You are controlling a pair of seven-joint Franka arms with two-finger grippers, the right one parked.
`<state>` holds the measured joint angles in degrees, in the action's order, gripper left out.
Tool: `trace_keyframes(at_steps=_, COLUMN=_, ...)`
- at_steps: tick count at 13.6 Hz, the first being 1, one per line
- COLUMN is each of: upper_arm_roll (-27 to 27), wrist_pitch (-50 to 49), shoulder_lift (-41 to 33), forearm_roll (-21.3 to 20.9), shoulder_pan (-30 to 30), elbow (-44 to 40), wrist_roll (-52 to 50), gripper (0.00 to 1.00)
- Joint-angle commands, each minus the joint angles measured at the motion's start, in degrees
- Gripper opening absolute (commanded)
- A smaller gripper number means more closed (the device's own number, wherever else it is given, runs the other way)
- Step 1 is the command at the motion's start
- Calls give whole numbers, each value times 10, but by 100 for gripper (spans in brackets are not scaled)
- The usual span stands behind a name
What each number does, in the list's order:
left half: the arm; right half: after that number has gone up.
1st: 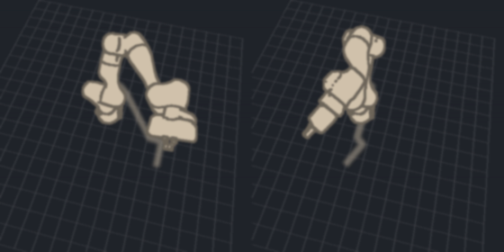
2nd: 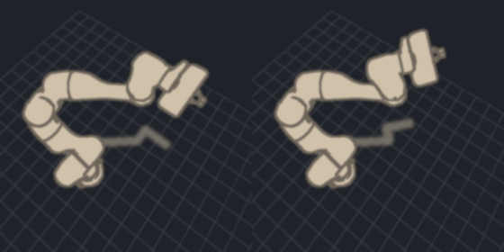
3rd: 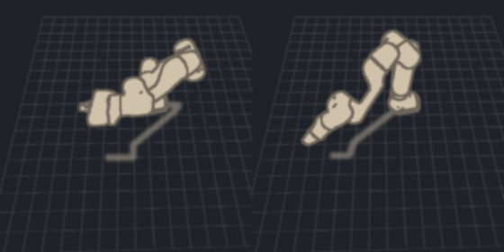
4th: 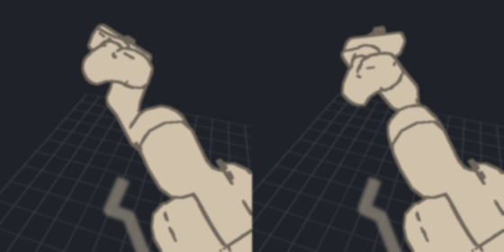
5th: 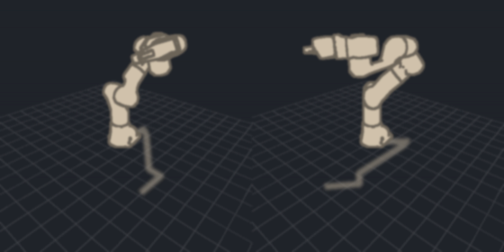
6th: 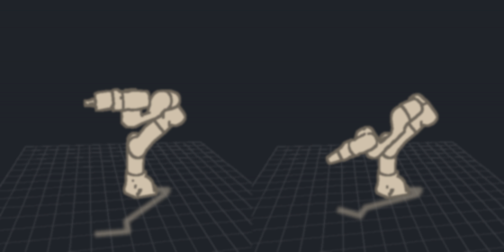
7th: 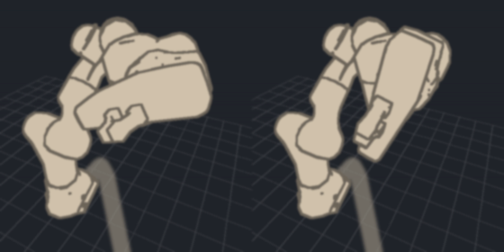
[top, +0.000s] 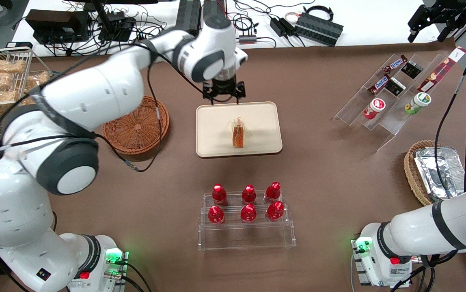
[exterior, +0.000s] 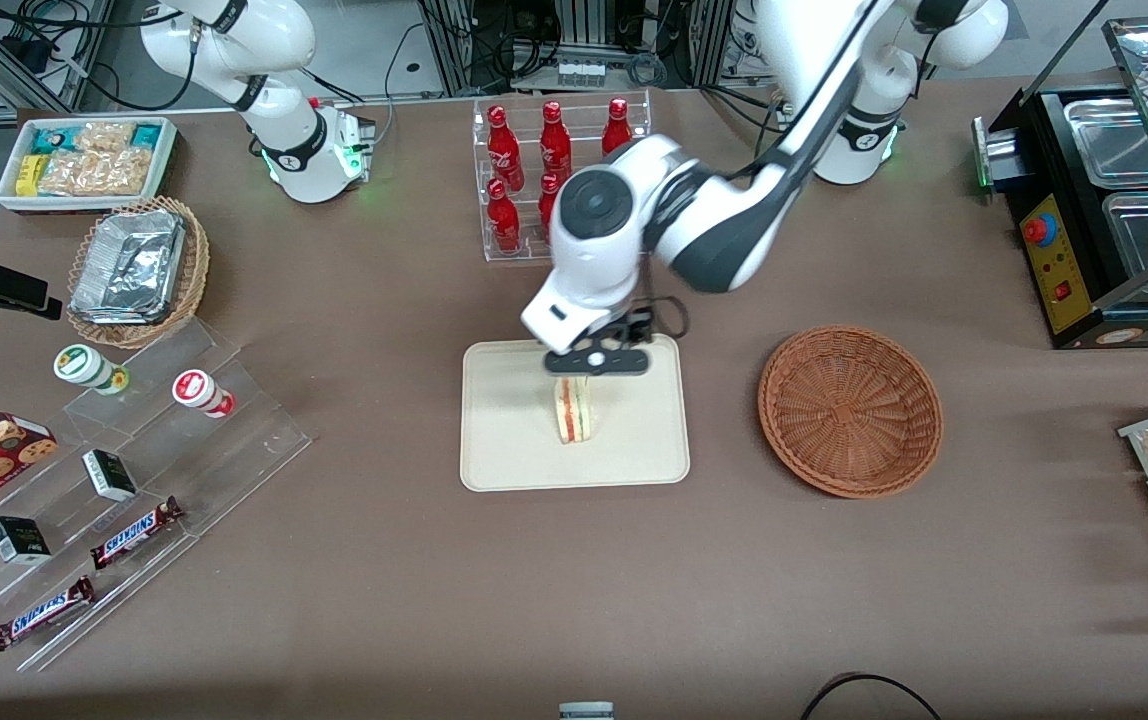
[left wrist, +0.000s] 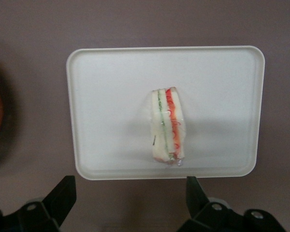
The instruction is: Place sandwich from basket to tray
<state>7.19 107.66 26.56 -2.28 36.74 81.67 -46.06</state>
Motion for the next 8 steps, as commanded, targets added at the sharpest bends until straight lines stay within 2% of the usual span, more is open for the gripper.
trace_keyframes(at_steps=1, upper_arm_roll=0, wrist_pitch=-46, shoulder_lift=-68, forearm_roll=10, shoulder_pan=-33, elbow=21, wrist_roll=-5, gripper=100)
trace_keyframes(at_steps=5, upper_arm_roll=0, wrist_pitch=-140, shoulder_lift=-135, forearm_roll=6, shoulder_pan=-98, elbow=24, wrist_roll=33, gripper=100)
trace_keyframes(at_steps=8, upper_arm_roll=-1, wrist_pitch=-148, shoulder_lift=-173, forearm_roll=0, shoulder_pan=-159, elbow=55, wrist_roll=80, gripper=100)
